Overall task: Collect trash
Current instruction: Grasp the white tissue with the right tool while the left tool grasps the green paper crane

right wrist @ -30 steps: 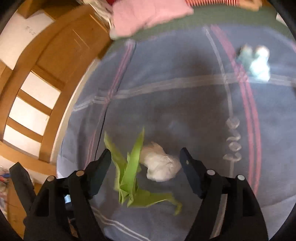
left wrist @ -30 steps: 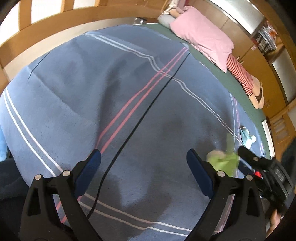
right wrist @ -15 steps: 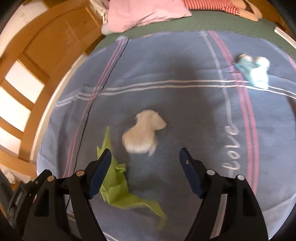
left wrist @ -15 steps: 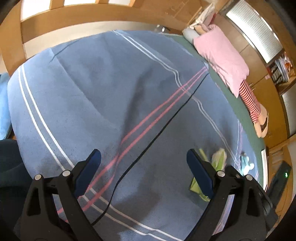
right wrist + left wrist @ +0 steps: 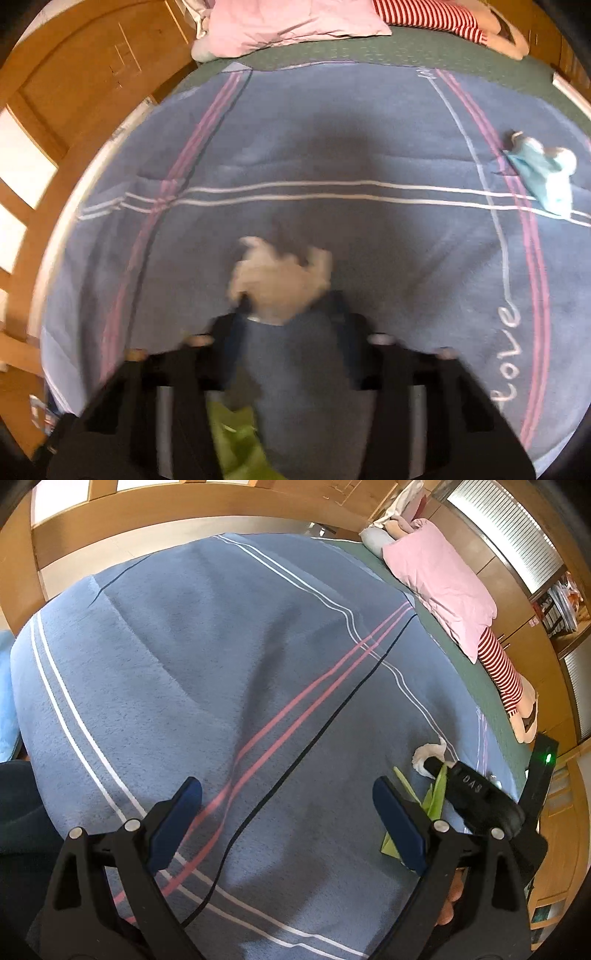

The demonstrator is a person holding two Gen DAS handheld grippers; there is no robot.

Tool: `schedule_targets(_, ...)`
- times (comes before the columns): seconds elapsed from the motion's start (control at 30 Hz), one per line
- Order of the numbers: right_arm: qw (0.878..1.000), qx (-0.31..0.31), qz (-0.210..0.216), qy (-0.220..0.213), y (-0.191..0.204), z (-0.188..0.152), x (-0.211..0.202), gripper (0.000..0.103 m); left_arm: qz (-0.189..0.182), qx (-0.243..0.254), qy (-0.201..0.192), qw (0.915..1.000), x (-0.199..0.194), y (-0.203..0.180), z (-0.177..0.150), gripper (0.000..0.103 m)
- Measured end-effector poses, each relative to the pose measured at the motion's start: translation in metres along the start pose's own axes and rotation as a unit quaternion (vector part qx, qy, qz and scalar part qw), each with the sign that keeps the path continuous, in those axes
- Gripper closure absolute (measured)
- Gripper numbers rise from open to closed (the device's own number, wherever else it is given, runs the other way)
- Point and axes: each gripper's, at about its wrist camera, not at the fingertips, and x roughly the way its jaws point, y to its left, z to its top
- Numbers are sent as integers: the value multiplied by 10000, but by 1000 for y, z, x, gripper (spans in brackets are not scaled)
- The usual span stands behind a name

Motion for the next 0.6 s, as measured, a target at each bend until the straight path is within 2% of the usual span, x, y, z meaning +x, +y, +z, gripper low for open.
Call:
schedule_targets(0.17,9997,-180,-86,-123,7,-4,-11,82,3,53,-2,10000,1,-2,2,10)
schedule_targets(0.37,9988,-199,-178,-408,-9,-14,-45,82,-7,234,-53,9997,1,-6,0,10)
schedule_targets(0.5,9977,-9,-126,-659,-34,-27,-84,82,-175,690,-36,9975,2,-24,-6,10)
schedule_targets(0.6,9966,81,-204,-795,-54,-41,-111,82,-296,1273,-70,9914,2,-47,-13,10)
